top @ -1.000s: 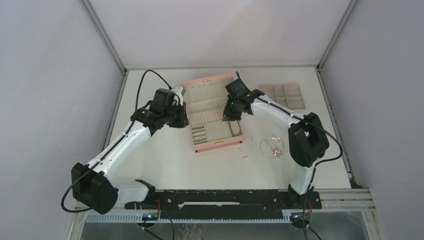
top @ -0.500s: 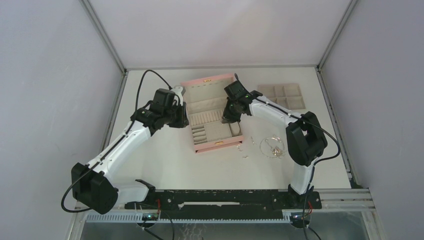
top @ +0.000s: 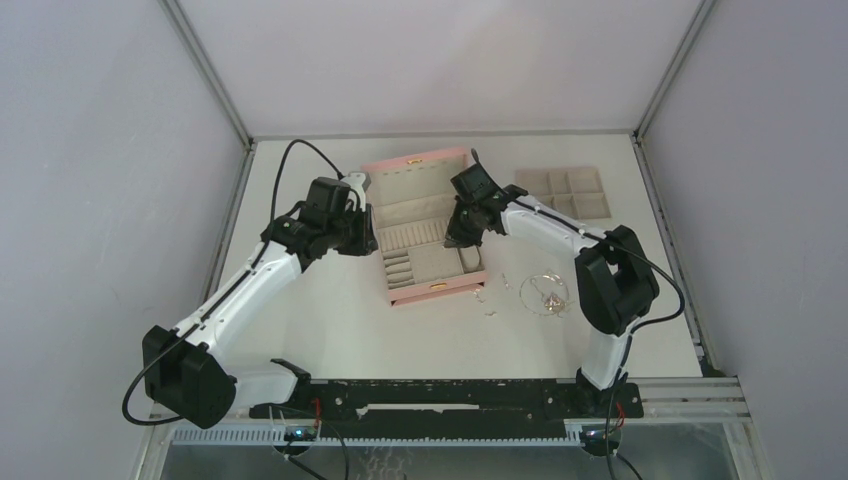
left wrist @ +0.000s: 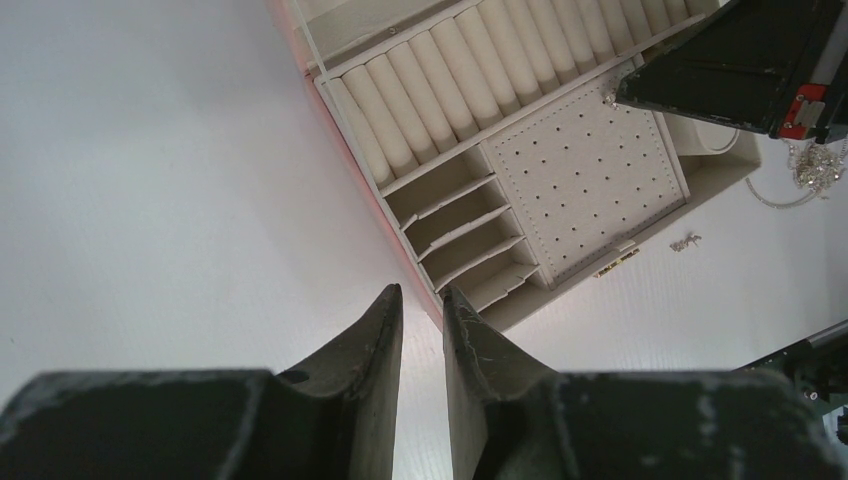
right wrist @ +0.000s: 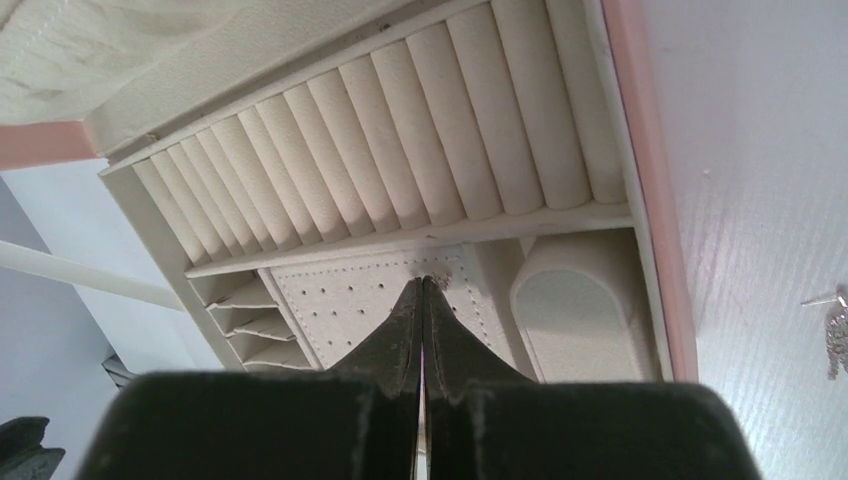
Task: Organize the mixed jewelry
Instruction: Place the jewelry in the jewelry box, then pick up the jewelry from the center of the board.
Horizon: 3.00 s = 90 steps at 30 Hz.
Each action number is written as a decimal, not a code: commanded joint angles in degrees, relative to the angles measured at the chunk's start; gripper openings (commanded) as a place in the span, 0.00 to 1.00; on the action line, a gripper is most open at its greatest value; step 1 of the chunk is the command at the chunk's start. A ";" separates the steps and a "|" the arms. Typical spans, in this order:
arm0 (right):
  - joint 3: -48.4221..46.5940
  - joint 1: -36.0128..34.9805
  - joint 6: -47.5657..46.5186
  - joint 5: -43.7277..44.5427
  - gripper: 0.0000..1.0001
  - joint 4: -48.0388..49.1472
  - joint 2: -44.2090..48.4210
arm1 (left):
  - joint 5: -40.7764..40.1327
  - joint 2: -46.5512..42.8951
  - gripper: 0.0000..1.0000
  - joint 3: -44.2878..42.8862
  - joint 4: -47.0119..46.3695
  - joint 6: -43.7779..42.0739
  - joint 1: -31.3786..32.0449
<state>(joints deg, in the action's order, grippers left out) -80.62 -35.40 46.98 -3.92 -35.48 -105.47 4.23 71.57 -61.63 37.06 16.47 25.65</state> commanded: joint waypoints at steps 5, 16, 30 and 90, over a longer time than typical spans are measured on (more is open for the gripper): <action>2.68 -0.71 0.50 3.64 0.02 5.46 9.49 | -0.44 -2.03 0.27 -1.75 -1.11 -0.91 0.30; 9.20 1.57 -2.04 17.29 0.13 0.45 25.99 | -1.02 -3.29 0.27 -2.51 -1.11 -0.37 0.32; 33.02 6.37 -9.65 17.12 0.37 -0.05 44.24 | 0.83 -2.96 0.29 -2.27 -1.79 2.38 0.54; 37.47 -2.97 -5.14 8.05 0.21 6.55 21.25 | -3.97 -4.31 0.32 -7.95 -0.17 4.54 0.58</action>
<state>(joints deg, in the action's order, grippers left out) -43.16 -38.63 41.69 4.38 -30.20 -84.29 -0.84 67.09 -68.47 38.11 20.97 25.89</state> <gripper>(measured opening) 0.215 0.319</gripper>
